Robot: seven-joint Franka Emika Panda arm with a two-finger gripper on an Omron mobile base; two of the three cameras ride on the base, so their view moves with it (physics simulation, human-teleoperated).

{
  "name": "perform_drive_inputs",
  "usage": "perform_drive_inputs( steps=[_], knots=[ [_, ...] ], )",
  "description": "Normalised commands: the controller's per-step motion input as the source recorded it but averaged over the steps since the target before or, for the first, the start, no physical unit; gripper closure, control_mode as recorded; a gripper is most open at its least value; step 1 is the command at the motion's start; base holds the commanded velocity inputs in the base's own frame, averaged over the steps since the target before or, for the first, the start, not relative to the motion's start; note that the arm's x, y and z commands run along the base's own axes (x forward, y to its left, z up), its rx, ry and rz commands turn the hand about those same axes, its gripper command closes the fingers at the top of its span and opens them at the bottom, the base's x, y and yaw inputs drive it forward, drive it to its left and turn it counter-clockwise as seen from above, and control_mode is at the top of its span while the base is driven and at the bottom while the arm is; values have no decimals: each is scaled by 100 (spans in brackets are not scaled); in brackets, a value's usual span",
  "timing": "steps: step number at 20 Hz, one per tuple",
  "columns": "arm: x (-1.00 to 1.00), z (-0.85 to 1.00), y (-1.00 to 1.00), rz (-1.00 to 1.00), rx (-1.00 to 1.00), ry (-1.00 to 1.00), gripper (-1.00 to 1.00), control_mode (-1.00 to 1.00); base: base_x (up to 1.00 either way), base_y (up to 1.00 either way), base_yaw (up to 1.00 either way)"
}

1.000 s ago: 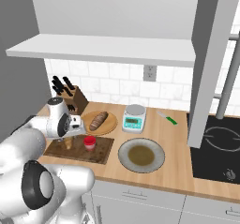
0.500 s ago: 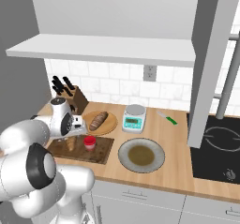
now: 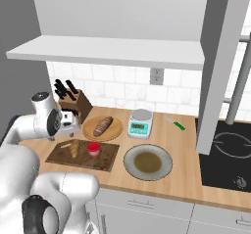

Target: From the different types of pastries on the counter, select a croissant and place it on the cutting board. Then retrieve a jar of jam from the cabinet and place it alongside the croissant on the cutting board.

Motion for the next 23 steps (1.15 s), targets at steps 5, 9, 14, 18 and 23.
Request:
perform_drive_inputs(
  steps=[5,9,14,18,23],
  knots=[
    [-100,93,0,6,0,-41,-100,-100,0,0,0],
    [-100,87,5,14,0,-39,-100,-100,0,0,0],
    [-100,79,0,17,0,-27,-100,-100,0,0,0],
    [-100,61,-3,19,0,-16,-100,-100,0,0,0],
    [-100,8,-46,7,4,-3,-100,-100,0,0,0]
  ],
)
